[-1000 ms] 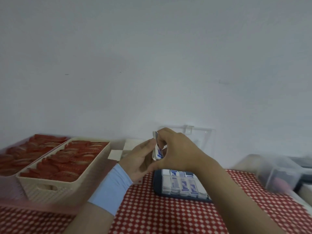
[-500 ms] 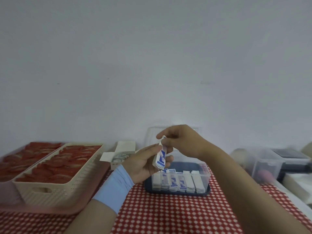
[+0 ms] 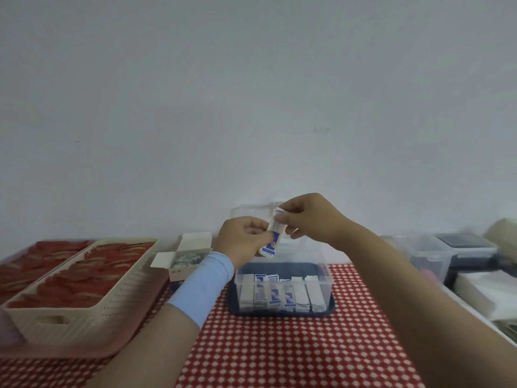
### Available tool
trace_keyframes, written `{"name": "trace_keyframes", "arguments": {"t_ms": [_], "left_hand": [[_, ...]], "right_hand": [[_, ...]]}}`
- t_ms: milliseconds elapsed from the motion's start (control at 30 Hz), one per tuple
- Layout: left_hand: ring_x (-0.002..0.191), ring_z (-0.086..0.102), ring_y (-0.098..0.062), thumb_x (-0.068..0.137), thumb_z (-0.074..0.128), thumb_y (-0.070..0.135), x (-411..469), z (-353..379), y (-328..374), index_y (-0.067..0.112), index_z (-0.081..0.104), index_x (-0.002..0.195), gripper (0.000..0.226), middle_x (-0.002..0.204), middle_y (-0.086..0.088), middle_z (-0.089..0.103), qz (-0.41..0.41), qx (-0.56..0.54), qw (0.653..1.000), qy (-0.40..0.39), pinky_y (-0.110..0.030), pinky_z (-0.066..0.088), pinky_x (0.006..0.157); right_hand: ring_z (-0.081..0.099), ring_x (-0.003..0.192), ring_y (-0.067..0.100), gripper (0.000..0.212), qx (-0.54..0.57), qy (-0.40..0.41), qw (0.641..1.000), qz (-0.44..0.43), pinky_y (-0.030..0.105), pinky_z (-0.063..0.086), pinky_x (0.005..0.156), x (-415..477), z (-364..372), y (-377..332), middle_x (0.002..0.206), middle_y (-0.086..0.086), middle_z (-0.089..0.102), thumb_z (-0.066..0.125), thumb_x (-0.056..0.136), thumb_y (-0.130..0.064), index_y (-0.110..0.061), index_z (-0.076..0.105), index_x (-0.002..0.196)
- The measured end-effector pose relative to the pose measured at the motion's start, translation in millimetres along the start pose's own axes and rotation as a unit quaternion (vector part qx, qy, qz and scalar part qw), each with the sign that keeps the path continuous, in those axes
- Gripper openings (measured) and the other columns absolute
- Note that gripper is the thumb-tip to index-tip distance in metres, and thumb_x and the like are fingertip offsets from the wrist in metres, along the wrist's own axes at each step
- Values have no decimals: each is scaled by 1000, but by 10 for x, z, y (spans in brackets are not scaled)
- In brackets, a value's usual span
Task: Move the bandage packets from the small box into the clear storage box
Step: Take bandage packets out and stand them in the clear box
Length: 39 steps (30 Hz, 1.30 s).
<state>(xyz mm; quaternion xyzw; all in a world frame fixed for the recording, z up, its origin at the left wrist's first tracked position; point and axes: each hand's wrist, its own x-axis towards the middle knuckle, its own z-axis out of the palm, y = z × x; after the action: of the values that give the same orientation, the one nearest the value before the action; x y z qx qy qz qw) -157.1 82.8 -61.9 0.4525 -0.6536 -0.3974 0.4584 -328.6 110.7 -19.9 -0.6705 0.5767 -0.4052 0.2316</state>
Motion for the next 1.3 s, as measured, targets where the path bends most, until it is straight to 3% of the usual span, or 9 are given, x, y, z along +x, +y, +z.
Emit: {"name": "trace_keyframes", "arguments": {"t_ms": [100, 167, 300, 400, 567, 833, 967, 1167, 1300], "left_hand": [[79, 75, -26, 80, 77, 4, 45, 79, -46, 11, 71, 92, 14, 89, -10, 76, -23, -21, 999, -16, -32, 62, 64], [72, 73, -21, 80, 77, 4, 68, 126, -102, 7, 71, 97, 18, 91, -13, 76, -25, -5, 999, -33, -25, 57, 57], [69, 69, -18, 82, 75, 5, 120, 185, -238, 9, 70, 98, 17, 91, -13, 73, -32, 16, 997, -63, -25, 57, 58], [65, 67, -11, 85, 71, 13, 153, 187, -313, 14, 69, 103, 18, 84, -2, 74, -7, 131, 987, -94, -21, 54, 58], [100, 65, -18, 93, 50, 29, 213, 97, -409, 26, 71, 110, 27, 111, 4, 71, 59, 371, 903, -209, -36, 53, 92], [90, 58, -26, 93, 40, 46, 136, 118, -447, 9, 67, 91, 46, 105, -12, 67, 41, 502, 792, -344, -39, 45, 81], [73, 50, -21, 92, 44, 42, 136, 161, -493, 19, 48, 60, 39, 78, -4, 55, 52, 506, 789, -346, -33, 39, 64], [65, 45, -20, 88, 47, 42, 176, 147, -554, 15, 50, 64, 36, 72, -4, 49, 36, 505, 787, -353, -34, 41, 62], [77, 54, -22, 82, 45, 50, 196, 175, -584, 23, 47, 61, 34, 81, -3, 56, 66, 499, 791, -349, -35, 48, 70]], "right_hand": [[71, 73, 23, 11, -34, -21, 999, 21, 40, 63, 71, 51, -46, 94, 82, 14, 75, 69, 93, -17, -9, 76, 90], [69, 65, 14, 11, -59, -38, 997, 26, 29, 59, 56, 83, -45, 144, 78, 10, 74, 68, 94, -16, -8, 75, 92], [67, 58, 7, 10, -132, -71, 988, 42, 20, 48, 46, 141, 2, 217, 68, -2, 72, 66, 94, -16, -10, 74, 94], [63, 48, 4, 11, -178, -95, 978, 50, 19, 43, 42, 189, 54, 288, 54, -8, 67, 66, 94, -16, -11, 73, 86], [70, 56, 14, 14, -248, -144, 954, 88, 20, 47, 45, 256, 127, 461, 81, 10, 77, 63, 94, -12, -5, 74, 89], [73, 58, 11, 7, -293, -219, 923, 122, 41, 61, 85, 334, 324, 664, 91, 2, 77, 65, 93, -13, -13, 72, 90], [72, 59, 9, 7, -292, -233, 920, 117, 33, 61, 80, 351, 379, 696, 93, -1, 76, 67, 93, -17, -14, 73, 95], [74, 69, 11, 9, -323, -234, 910, 117, 28, 58, 74, 395, 537, 790, 93, 0, 76, 67, 93, -19, -14, 74, 95], [73, 76, 16, 20, -344, -224, 903, 124, 26, 59, 71, 420, 638, 813, 98, 7, 76, 71, 91, -19, -6, 75, 105]]}}
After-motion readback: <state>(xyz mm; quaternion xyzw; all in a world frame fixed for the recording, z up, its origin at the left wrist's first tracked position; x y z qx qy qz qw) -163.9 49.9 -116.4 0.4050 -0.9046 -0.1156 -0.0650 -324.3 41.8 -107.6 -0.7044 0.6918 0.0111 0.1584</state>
